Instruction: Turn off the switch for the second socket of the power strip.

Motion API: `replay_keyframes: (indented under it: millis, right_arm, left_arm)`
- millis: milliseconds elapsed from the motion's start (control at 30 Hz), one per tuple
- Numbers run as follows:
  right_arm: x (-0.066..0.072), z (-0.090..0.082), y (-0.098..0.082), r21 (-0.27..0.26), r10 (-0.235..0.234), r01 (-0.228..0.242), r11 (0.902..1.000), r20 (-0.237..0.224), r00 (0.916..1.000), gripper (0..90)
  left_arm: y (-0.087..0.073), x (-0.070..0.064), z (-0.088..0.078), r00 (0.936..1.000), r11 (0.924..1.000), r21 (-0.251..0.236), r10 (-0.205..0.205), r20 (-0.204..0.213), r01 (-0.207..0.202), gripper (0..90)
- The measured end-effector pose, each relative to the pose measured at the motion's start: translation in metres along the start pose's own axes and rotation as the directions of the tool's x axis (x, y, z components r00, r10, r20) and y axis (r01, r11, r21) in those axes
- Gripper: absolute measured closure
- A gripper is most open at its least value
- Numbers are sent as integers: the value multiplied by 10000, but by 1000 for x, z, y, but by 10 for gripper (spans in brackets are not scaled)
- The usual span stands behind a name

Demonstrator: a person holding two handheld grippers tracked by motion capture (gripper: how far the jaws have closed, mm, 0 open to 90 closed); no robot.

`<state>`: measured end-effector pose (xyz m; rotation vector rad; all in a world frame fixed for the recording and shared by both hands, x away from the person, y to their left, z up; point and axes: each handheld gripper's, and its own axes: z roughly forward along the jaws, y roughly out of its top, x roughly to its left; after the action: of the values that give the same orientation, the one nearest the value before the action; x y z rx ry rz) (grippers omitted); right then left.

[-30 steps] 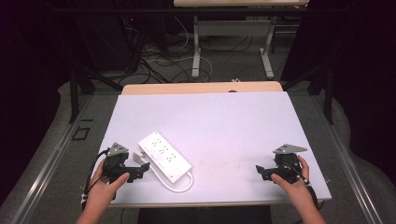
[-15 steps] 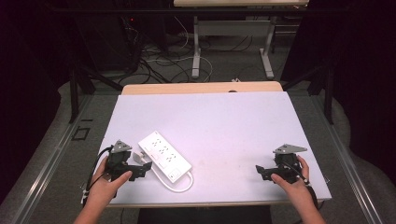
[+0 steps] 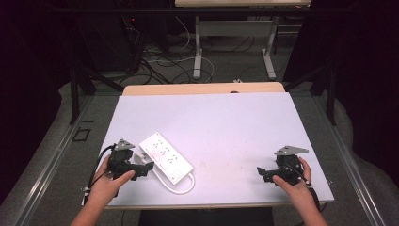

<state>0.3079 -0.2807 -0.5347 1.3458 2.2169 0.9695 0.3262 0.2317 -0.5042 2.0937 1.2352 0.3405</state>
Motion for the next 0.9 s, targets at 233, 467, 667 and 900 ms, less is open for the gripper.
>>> replay_keyframes:
  millis: [233,467,667,900]
  right_arm:
    - [-1,1,-1,8,35,-35,10000,-36,10000,71]
    - [-1,1,-1,24,90,-90,10000,-30,10000,71]
    - [-1,2,-1,43,95,-95,9999,-31,9999,72]
    - [-1,2,-1,67,160,-159,9999,-101,9998,73]
  left_arm:
    - [7,4,0,9998,9997,93,-213,-23,213,14]
    - [11,8,1,9991,9991,133,-402,-94,404,14]
    - [16,8,0,9997,9994,237,-236,-100,238,14]
    - [24,9,1,9993,9981,489,-370,-107,375,76]
